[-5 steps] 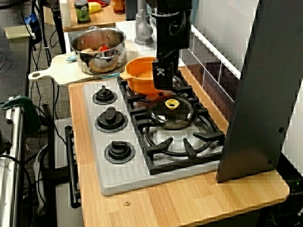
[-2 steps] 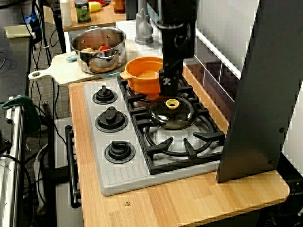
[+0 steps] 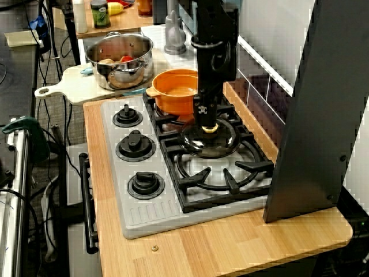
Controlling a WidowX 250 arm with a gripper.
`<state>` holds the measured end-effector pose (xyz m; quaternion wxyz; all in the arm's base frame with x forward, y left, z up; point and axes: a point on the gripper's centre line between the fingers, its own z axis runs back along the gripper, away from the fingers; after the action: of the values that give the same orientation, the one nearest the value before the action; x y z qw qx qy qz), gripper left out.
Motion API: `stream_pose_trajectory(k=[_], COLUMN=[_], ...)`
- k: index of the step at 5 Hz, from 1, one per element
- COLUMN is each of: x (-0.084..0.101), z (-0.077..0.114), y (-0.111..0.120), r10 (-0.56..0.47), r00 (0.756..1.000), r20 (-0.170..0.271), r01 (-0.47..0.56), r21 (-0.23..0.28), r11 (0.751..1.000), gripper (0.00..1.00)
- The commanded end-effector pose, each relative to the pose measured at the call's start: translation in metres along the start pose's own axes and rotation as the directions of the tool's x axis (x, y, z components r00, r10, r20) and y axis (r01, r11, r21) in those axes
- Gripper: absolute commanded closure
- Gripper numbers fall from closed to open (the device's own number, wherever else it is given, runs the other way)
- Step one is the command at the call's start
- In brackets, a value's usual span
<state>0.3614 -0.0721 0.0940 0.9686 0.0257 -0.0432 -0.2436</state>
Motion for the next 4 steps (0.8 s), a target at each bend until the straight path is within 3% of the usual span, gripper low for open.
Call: stream_pose_trajectory(k=[1,4], x=[0.0028,0.0034], z=[0.0001,-0.0048], y=[0.0033,0.0070], r10=[-0.012,-0.009], r00=[1.000,1.000], r20=[0.026,0.012], r01=[0.011,0.008], r21=[0.033,0.041], r11=[0.999,0.999], gripper=[0.00,0.00])
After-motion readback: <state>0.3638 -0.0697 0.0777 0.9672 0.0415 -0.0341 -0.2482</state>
